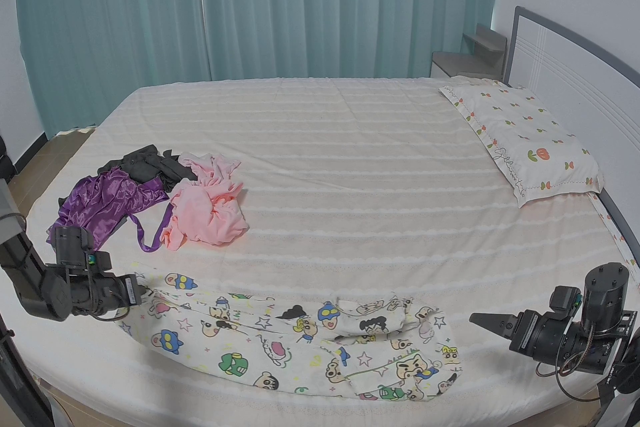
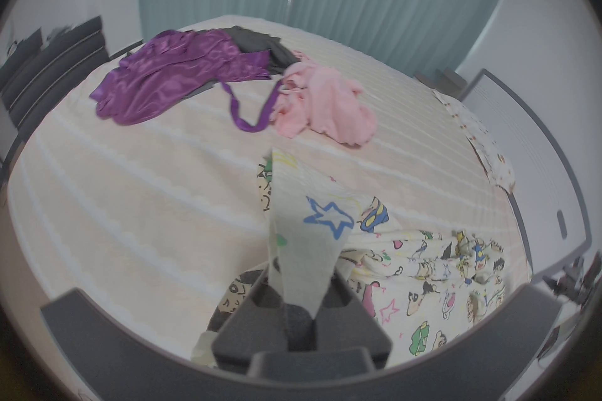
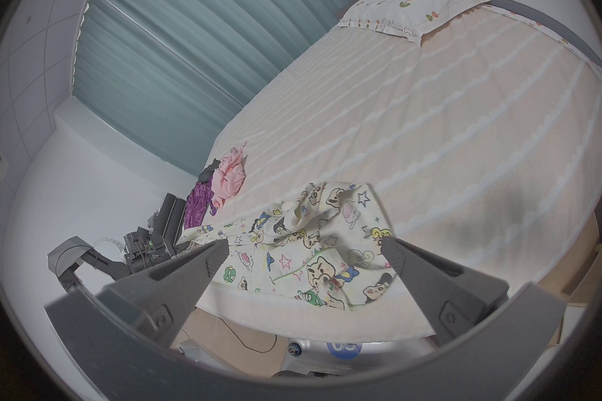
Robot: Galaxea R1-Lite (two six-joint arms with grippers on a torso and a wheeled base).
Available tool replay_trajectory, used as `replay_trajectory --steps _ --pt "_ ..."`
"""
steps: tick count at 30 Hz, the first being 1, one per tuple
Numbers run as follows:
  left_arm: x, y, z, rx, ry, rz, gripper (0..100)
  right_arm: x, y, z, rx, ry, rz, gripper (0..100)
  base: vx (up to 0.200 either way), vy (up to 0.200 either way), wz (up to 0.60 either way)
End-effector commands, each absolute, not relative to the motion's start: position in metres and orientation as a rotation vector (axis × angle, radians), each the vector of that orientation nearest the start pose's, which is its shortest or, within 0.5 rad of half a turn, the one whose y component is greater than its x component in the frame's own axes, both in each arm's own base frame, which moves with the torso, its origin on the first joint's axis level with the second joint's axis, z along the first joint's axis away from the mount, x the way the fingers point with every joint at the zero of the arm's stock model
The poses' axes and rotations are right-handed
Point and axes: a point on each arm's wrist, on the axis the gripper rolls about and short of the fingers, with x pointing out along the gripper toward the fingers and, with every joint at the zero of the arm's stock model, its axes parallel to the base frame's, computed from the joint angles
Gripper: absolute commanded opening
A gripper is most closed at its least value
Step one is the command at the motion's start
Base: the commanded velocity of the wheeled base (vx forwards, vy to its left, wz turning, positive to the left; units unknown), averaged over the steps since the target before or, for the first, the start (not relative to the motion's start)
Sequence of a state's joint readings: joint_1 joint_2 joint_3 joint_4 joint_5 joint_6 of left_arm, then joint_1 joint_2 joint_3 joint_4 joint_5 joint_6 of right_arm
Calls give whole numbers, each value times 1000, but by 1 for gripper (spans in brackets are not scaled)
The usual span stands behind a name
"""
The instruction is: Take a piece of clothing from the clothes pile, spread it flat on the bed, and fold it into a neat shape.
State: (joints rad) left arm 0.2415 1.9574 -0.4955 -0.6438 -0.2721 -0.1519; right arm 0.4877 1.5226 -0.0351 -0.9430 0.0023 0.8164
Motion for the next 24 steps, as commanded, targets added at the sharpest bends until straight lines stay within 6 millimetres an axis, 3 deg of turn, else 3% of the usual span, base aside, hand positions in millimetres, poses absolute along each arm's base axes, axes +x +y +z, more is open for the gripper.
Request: replay_trajectory --steps 1,2,6,11,16,24 --pt "272 112 86 -385 660 132 0 144 76 79 648 691 230 100 0 0 0" --pt "272 126 93 -385 649 167 0 144 76 79 648 691 230 100 0 0 0" --pt "274 151 109 -398 616 243 0 144 76 79 649 689 228 100 0 0 0" --pt "266 149 123 -407 647 261 0 144 76 79 649 689 228 100 0 0 0" --pt "269 115 125 -351 709 238 0 144 76 79 647 688 227 100 0 0 0" --pt "277 20 127 -251 750 193 0 142 75 84 657 661 242 100 0 0 0"
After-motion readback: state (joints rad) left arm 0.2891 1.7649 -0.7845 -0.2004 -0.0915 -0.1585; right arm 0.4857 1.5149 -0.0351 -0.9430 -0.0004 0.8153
